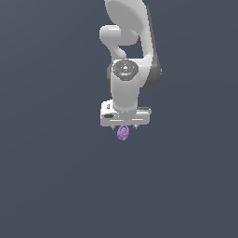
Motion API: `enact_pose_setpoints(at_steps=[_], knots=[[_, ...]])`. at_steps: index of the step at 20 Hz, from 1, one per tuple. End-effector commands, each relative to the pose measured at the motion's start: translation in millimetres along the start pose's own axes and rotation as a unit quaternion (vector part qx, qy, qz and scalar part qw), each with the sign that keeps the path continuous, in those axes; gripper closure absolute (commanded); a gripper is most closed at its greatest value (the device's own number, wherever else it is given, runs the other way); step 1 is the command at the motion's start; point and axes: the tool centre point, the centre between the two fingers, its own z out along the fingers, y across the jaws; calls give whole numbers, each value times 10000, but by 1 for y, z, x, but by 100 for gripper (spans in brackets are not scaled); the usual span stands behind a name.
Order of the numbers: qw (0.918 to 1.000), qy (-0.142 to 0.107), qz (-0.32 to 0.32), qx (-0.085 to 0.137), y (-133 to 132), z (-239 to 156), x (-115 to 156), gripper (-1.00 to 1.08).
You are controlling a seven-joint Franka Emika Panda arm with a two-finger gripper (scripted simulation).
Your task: Pick up the object and move it to a goal position.
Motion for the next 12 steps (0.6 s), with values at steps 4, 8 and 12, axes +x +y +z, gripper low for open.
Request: enact_pose_setpoints(at_steps=[4,8,12], knots=[[10000,-16,13,23,-1,1,-2,-92],[9999,-73,61,103,-5,3,-7,-92],[9999,-88,77,125,-6,4,-9,-92]])
